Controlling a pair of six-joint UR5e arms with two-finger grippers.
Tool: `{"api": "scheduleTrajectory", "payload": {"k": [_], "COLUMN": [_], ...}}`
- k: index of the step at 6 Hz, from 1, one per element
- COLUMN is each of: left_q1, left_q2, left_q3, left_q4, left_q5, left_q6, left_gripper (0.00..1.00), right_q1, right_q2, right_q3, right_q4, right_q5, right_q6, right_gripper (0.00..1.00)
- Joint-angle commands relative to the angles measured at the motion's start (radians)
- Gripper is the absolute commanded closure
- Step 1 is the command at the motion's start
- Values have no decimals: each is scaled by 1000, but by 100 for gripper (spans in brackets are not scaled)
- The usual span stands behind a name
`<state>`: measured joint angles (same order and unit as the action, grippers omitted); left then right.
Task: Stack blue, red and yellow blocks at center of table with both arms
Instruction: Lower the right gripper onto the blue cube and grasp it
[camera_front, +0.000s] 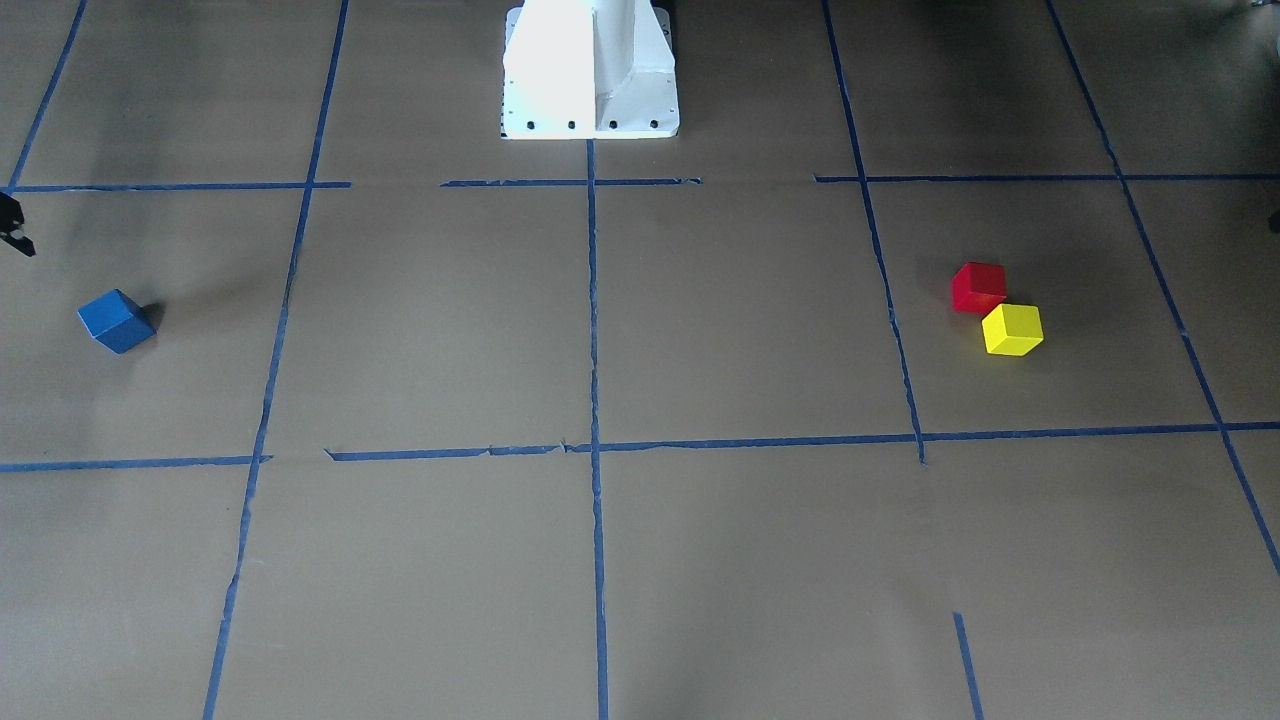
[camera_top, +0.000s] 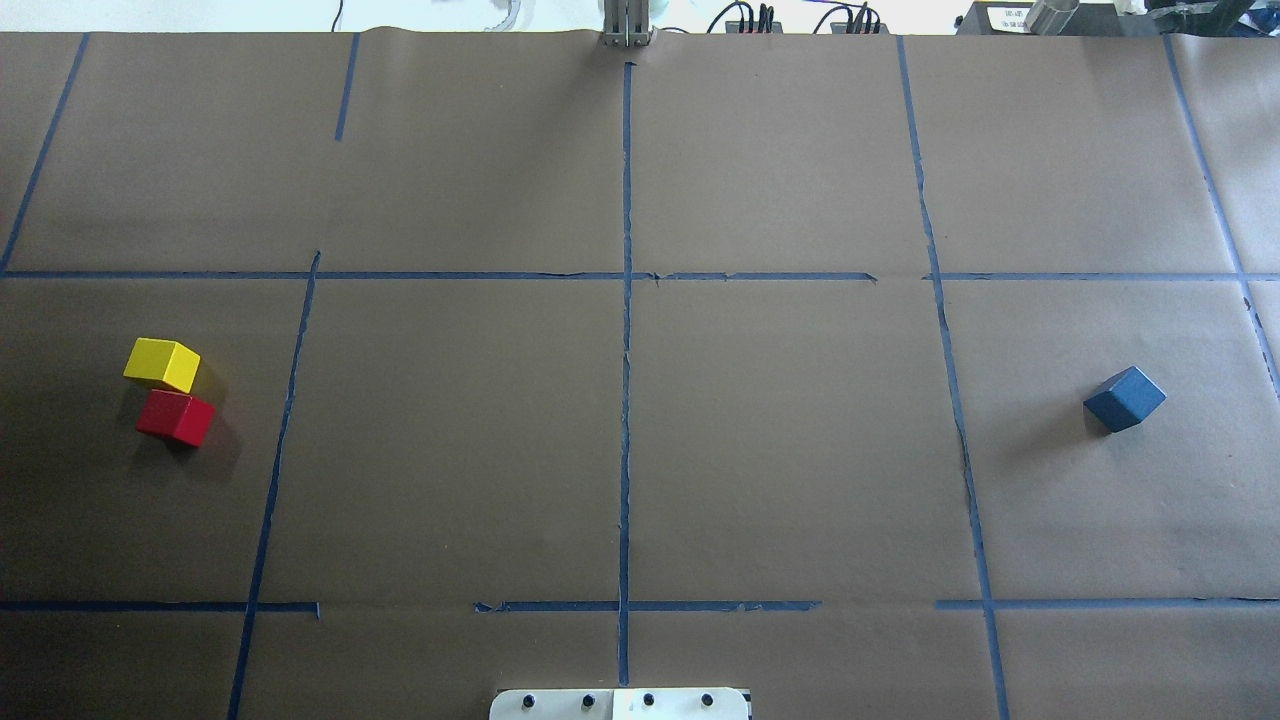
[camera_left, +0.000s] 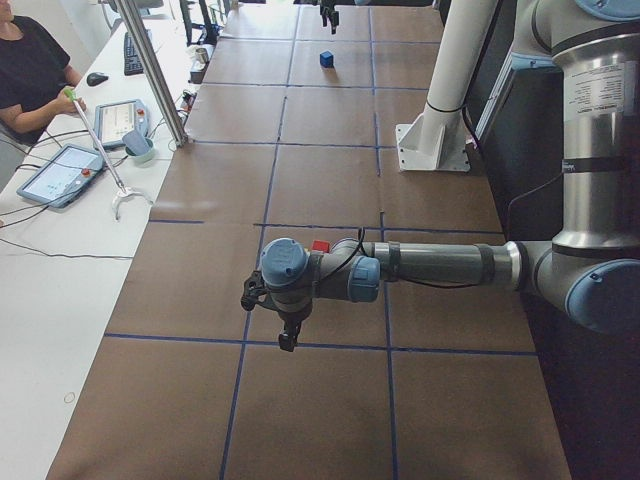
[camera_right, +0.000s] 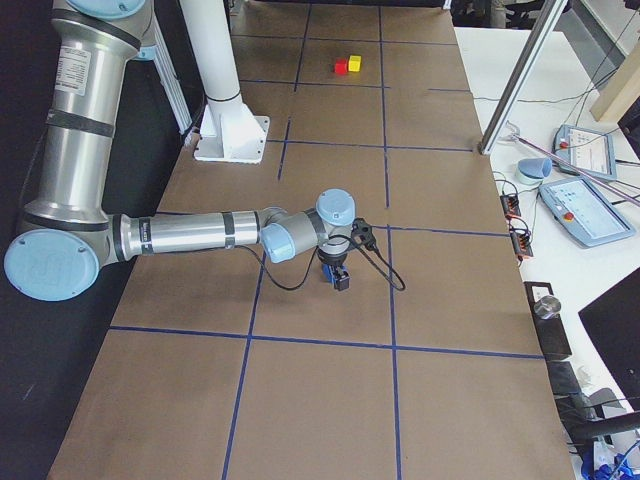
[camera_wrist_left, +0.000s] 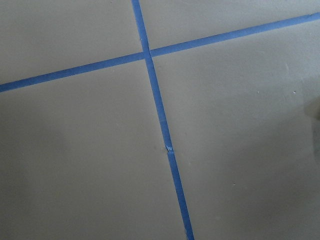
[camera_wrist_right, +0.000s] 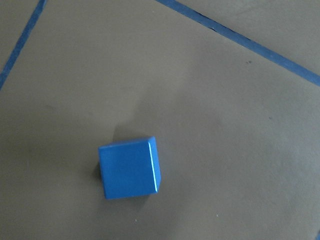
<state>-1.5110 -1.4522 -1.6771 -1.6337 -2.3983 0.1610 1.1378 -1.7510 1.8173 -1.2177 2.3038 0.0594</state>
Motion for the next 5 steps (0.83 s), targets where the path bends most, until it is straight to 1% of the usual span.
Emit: {"api": "scheduleTrajectory", "payload": {"k": [1,4,5], "left_q1": [0,0,0], "left_q2": [0,0,0], "left_q3": [-6,-10,-10], "left_q4": [0,0,0], "left_q5": [1,-1,-1], "left_q6": [0,0,0], "left_gripper": [0,0,0], "right_q1": [-100,-145,-165], "right_q2": [54,108,108], "right_q3": [-24,-96,-102], "right_q4": [35,35,35], "right_q5": [-62,-73,-99], "right_q6": [0,0,2], "right_gripper": [1,1,1]}}
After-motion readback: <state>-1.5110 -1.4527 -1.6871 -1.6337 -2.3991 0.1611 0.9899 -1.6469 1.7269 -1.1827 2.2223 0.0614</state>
